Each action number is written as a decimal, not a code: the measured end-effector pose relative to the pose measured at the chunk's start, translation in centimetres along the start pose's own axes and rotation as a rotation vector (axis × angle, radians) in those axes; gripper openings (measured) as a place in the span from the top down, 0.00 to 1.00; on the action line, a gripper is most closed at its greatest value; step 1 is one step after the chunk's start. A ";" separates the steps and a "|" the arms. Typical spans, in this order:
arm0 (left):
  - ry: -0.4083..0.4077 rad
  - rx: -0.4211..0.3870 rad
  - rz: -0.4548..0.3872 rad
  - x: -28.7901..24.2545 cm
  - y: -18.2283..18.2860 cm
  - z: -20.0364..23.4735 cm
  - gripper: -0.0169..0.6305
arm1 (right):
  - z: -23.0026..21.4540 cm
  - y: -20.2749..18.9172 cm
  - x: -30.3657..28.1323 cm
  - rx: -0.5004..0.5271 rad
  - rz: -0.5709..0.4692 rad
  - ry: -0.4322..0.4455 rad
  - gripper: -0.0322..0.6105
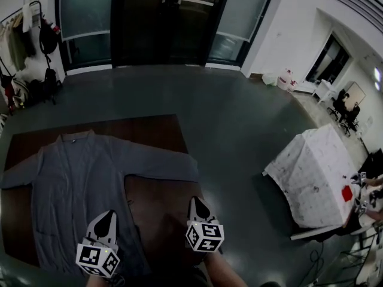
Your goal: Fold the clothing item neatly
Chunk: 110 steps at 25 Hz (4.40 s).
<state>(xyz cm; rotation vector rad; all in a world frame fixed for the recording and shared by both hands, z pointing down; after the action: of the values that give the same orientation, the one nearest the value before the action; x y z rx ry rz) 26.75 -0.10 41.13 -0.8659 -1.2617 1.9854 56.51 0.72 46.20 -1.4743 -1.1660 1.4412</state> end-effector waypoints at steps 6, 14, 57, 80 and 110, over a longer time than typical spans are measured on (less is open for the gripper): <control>0.045 -0.042 0.048 -5.1 -1.1 -2.5 0.96 | -5.3 -1.1 -4.0 0.036 0.066 -0.019 0.97; 0.103 -0.042 0.069 -9.6 -1.4 -3.1 0.96 | -8.4 -3.6 -8.9 0.057 0.149 0.031 0.91; 0.212 -0.009 0.067 -6.4 -0.9 2.4 0.96 | -5.5 -1.3 -14.6 0.015 0.275 0.120 0.91; 0.212 0.017 0.018 13.8 1.0 22.8 0.96 | 24.2 3.4 -9.9 0.246 0.094 0.189 0.91; 0.217 -0.033 0.002 22.4 7.7 41.0 0.96 | 43.7 8.0 -14.0 0.232 -0.034 0.056 0.91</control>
<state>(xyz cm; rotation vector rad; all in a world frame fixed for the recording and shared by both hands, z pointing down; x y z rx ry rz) -20.14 -6.32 43.06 -1.0673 -1.1720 1.8205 14.57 -18.43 39.40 -1.3190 -0.9505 1.4496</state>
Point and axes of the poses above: the fingertips, and each gripper's own axes: x backward along the fingers, z to its left, y out of its top, the point moved 5 cm from there along x, backward along the fingers, and after that the axes turned 5 degrees about x, right-handed, at the moved point
